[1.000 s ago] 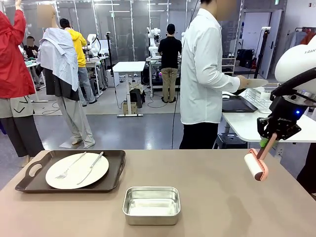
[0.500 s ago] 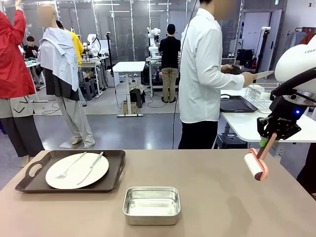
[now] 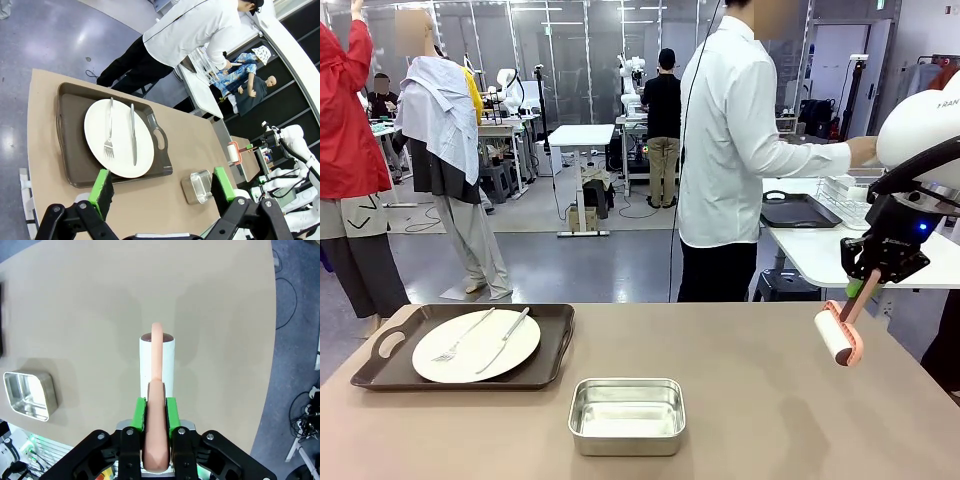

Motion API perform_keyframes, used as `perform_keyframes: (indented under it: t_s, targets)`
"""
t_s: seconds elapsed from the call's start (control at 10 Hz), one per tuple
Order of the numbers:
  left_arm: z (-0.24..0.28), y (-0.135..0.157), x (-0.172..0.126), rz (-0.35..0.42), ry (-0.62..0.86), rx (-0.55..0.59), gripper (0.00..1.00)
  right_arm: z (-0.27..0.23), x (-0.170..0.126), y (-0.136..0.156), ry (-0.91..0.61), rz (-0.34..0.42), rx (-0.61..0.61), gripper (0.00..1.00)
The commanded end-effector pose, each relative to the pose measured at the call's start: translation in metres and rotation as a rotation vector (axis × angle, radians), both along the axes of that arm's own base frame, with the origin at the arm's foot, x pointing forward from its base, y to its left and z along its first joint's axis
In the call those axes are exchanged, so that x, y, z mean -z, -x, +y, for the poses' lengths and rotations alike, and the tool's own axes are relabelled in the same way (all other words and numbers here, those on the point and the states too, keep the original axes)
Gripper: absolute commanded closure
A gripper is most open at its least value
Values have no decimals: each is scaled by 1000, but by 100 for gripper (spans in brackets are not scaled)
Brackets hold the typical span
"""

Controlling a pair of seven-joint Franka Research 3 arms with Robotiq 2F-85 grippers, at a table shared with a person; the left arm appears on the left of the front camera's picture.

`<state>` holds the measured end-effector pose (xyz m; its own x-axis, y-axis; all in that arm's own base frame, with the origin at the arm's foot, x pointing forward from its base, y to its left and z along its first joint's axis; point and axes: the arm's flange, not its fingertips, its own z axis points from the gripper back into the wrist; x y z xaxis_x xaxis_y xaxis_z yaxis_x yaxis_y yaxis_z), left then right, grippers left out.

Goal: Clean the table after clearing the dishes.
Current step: Place the Lint Roller back on top of the Airtight Container.

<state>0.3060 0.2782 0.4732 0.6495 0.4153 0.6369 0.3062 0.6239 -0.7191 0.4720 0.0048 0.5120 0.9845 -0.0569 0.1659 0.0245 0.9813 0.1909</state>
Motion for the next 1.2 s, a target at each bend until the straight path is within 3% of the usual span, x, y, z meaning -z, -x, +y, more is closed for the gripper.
perform_keyframes:
  t_s: [0.0,0.1,0.4,0.6,0.9,1.0,1.1]
  targets:
    - [3,2,-2,-4,-5,4,0,2,-2,0,-12,-17,-8,79]
    - [3,2,-2,-4,-5,4,0,0,0,0,0,0,0,79]
    - [3,2,-2,-4,-5,4,0,118,-47,-25,147,-123,-490,79]
    - [3,2,-2,-4,-5,4,0,208,-63,-20,224,-121,-834,79]
    - [3,2,-2,-4,-5,4,0,336,-49,-4,293,-66,-1247,79]
    - [3,2,-2,-4,-5,4,0,374,-31,16,237,-11,-1414,79]
    - [3,2,-2,-4,-5,4,0,395,-19,35,230,7,-1501,79]
